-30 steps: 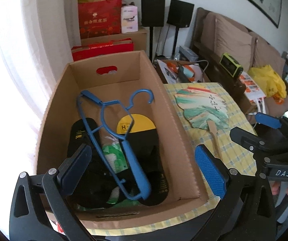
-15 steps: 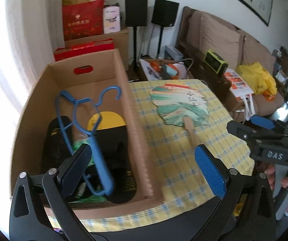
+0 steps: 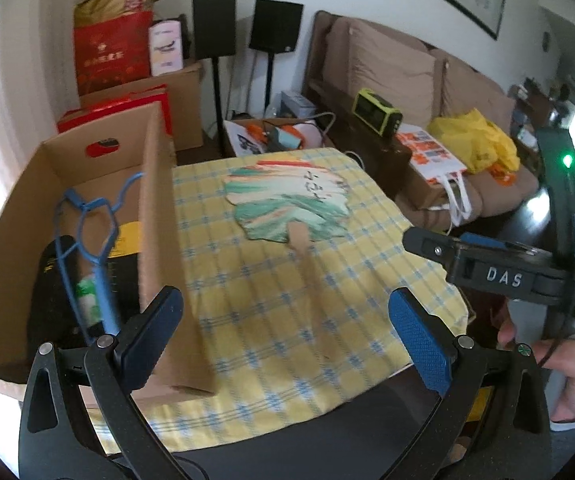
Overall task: Organize objects
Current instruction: 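Move both grippers back over the table toward the paper fan, then close the left gripper on the fan's wooden handle while the right gripper grasps it too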
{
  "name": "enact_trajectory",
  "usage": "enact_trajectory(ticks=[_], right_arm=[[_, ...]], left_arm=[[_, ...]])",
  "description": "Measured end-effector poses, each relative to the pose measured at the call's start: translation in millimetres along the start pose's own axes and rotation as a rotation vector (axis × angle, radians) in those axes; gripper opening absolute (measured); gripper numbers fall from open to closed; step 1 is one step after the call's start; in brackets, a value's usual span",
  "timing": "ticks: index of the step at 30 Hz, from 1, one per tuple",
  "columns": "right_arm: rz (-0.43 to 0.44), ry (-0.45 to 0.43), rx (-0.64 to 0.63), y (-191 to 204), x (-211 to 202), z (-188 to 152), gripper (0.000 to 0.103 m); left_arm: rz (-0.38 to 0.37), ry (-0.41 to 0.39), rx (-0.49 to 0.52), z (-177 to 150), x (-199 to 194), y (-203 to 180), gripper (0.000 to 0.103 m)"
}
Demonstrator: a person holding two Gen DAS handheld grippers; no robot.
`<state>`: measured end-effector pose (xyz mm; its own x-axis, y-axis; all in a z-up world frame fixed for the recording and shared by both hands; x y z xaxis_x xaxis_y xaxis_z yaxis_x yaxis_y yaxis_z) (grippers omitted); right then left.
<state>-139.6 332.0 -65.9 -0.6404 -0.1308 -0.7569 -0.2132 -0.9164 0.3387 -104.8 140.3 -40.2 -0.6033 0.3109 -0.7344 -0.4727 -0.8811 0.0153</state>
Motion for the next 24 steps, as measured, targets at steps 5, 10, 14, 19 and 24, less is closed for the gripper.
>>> enact_trajectory(ticks=[5, 10, 14, 19, 24], right_arm=[[0.05, 0.005, 0.091, -19.8, -2.1, -0.2, 0.102], [0.049, -0.006, 0.117, -32.2, -6.8, -1.1, 0.099], [0.044, -0.011, 0.144, -43.0, -6.7, -4.7, 0.091], [0.027, -0.002, 0.168, -56.6, -2.0, -8.9, 0.075], [0.037, 0.027, 0.156, -57.7, 5.1, -15.8, 0.059]], left_arm=[[-0.018, 0.039, 0.046, -3.9, 16.5, -25.0, 0.101], [-0.008, 0.051, 0.046, -10.4, 28.8, -39.4, 0.095], [0.014, 0.062, 0.059, -16.9, 41.5, -48.1, 0.093], [0.006, 0.146, 0.035, -28.9, 71.3, -48.2, 0.069], [-0.054, 0.231, -0.039, -44.7, 97.1, -37.4, 0.054]])
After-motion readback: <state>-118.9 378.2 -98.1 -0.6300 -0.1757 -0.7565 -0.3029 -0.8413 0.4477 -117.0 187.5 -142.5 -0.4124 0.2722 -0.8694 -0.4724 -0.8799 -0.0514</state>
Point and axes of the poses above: each gripper's, at about its wrist camera, not at the fingertips, and x roughly the way its jaws point, y to its left, z to its top, the point moved 1 cm from there along x, roughly the way its jaws point, and after that the axes turned 11 degrees about x, right-handed, at the moved point
